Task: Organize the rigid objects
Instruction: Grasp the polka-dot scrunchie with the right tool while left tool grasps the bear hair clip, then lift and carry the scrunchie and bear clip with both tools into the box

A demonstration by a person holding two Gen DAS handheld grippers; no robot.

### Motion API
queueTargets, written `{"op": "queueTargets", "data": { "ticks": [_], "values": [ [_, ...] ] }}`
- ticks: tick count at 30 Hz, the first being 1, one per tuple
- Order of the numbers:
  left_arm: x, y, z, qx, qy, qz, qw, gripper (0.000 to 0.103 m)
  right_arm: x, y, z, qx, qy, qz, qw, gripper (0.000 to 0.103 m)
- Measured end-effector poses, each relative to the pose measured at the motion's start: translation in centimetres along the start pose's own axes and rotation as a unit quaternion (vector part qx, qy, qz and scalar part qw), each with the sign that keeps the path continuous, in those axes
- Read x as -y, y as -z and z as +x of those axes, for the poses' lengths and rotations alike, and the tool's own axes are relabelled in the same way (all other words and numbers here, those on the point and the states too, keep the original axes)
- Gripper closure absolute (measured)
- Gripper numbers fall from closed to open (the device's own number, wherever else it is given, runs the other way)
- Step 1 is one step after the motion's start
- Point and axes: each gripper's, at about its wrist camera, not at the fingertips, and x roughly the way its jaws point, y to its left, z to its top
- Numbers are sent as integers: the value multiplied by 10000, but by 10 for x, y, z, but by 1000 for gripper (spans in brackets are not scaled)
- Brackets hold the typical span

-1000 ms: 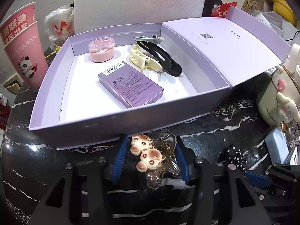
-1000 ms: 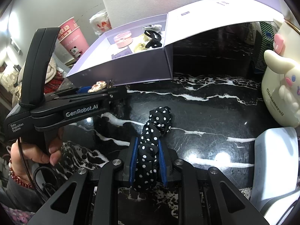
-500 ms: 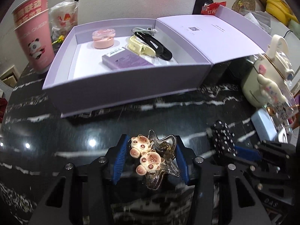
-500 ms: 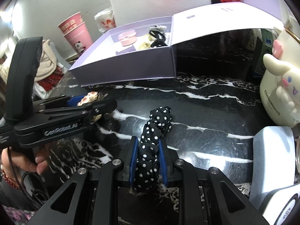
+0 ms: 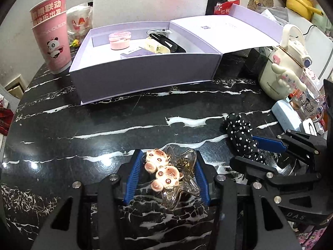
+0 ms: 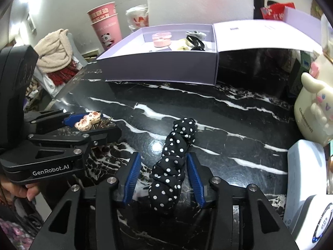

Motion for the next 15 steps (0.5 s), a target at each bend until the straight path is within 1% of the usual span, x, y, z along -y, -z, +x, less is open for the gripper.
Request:
{"op": "queueTargets", "data": {
  "ticks": [2,3,4,5,7,11,15],
  "values": [
    [1,1,-1,26,-19,35,10000,55,-2,0,1,19,64,-31,10000,59],
    [1,1,-2,40,-27,41,10000,55,-2,-1,1,35,100,-36,9999,63],
    [1,0,-1,44,-30,38,10000,55,-2,-1,2,59,202,-50,9998,78],
    [1,0,-1,48,-27,32,10000,55,-1,-1,2,69,238,-49,9997,83],
    [-1,-1,-1,72,9,-14,10000,55,1,-1,2,74,152,18,9999,86],
    [-5,1,-3,55,105,-102,9999,56,2,-2,2,59,116,67,9999,86],
    [-11,2,-6,37,130,-327,9994,56,0,-2,0,46,41,69,10000,86]
  ]
}}
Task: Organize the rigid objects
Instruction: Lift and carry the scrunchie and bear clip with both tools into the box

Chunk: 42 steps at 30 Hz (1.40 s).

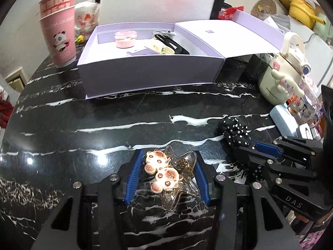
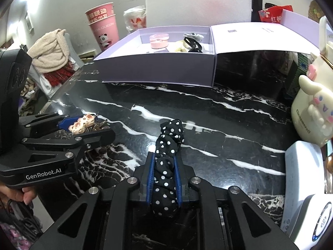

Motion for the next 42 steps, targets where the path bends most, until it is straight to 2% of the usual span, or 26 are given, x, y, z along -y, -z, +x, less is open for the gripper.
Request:
{"op": "queueTargets", "data": {
  "ticks": [17,30,42],
  "values": [
    [-7,7,-15,109,24,-137,9998,56,-16,1,-9,67,-198,-164,9996,86],
    [10,-25,-34,513,81,163,9985,56,-6,-15,-24,228,-287,-180,9992,86],
    [16,-56,-42,772,177,199,9967,56,5,-46,-35,286,-651,-194,9973,86]
  ]
}}
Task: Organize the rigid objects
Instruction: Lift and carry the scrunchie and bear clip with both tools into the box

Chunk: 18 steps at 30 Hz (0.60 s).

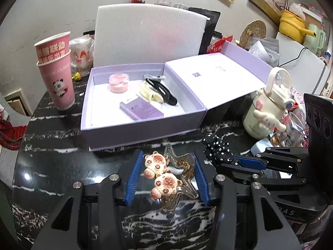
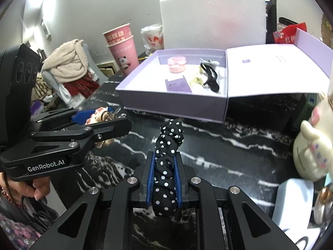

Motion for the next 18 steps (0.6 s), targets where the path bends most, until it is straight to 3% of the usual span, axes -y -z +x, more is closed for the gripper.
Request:
{"op": "queueTargets", "data": {
  "ticks": [18],
  "values": [
    [-9,-49,2,359,18,47,9993,56,15,-53,-7,261,-90,-143,9995,86]
  ]
}}
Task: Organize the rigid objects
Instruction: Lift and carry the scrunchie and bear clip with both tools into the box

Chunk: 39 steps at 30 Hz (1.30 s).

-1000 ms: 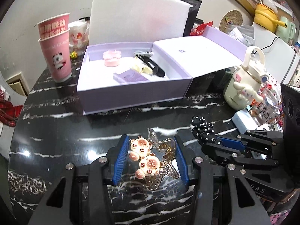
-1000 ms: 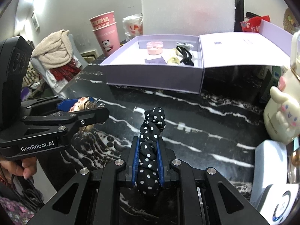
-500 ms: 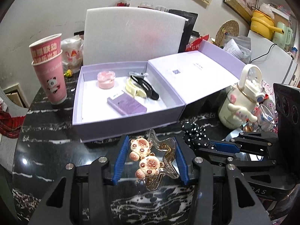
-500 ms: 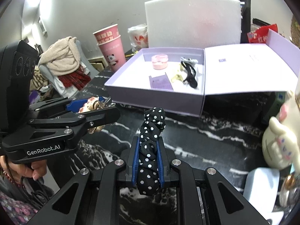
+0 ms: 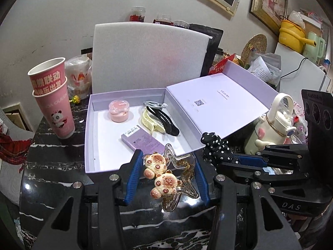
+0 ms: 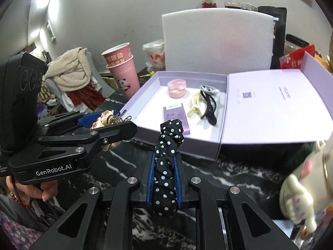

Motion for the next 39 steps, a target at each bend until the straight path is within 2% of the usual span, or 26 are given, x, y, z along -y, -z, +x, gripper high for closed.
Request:
{"op": "queueTargets", "data": {
  "ticks": [9,22,39],
  "values": [
    [-6,-22,10,16,-21,119,9999,56,9,-29,3,87,29,-91,9999,86],
    [-14,-64,27,250,-41,312,9992,56,24,-69,17,192,142,-169,9996,86],
    [-39,-102,70,141,-94,489,9987,56,43,-117,38,357,313,-274,9985,86]
  ]
}}
